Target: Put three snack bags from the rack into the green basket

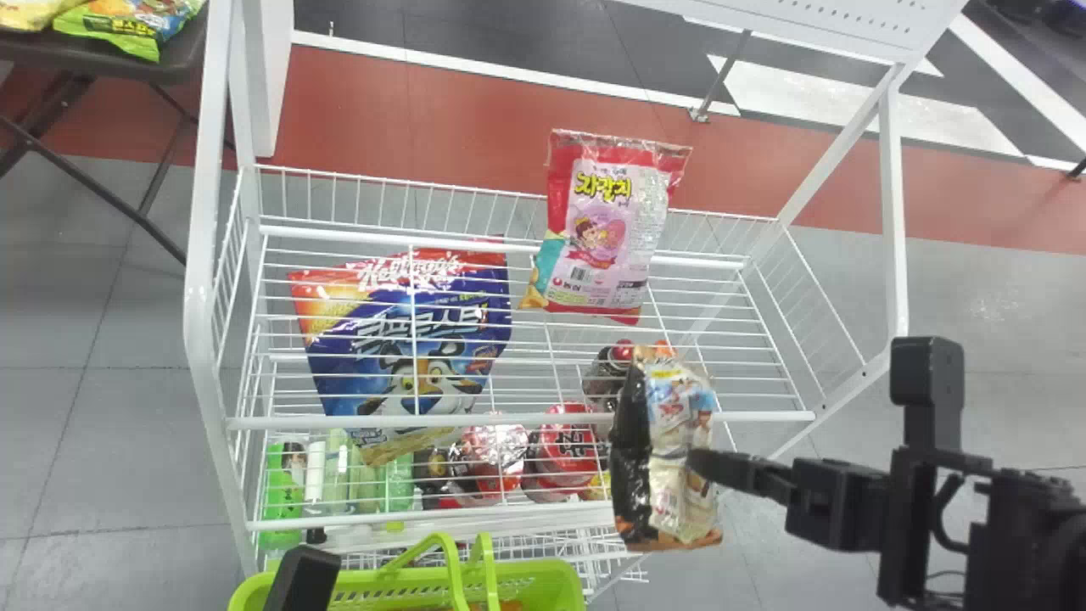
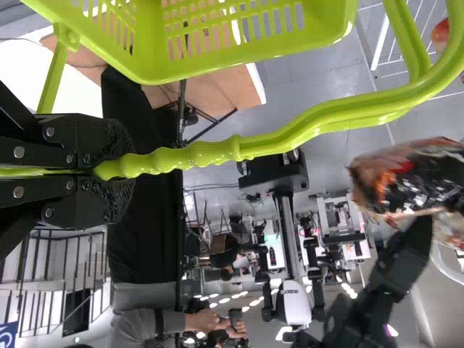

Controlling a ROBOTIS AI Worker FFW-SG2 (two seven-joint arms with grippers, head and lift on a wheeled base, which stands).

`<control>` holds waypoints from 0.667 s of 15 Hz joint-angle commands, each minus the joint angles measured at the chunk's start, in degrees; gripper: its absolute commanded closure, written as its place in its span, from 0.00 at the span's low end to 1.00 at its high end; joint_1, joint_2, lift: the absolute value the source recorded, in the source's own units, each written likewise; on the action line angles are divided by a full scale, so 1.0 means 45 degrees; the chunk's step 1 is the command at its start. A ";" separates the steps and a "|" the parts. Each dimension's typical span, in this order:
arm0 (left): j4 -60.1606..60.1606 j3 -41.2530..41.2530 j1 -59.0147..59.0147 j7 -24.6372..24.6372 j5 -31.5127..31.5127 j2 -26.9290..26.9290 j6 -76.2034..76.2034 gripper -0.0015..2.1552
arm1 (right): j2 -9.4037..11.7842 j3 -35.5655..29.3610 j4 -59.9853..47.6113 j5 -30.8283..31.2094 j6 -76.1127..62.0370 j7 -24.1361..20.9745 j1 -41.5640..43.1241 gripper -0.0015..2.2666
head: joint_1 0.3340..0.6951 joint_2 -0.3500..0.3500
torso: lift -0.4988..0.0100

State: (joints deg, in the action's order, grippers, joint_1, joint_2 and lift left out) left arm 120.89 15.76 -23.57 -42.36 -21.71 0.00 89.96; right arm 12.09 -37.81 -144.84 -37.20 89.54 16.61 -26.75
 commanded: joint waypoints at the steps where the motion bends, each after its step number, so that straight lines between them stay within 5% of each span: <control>1: -0.0029 0.0014 0.0062 0.0000 0.0000 -0.0033 0.0015 0.76 | -0.0129 0.0589 0.0039 0.0065 0.0119 0.0137 -0.0736 0.99 | 1.00 0.00 | 0.98; 10: -0.0165 0.0014 0.0237 0.0000 -0.0117 -0.0033 0.0015 0.76 | -0.0149 0.4027 0.2168 0.0416 0.0119 0.0899 -0.2220 0.99 | 1.00 0.00 | 0.98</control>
State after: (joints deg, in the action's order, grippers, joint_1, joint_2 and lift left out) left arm 120.15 15.82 -22.50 -42.36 -22.23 0.00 89.96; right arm 11.42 -22.13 -136.06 -35.33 89.79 20.33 -35.82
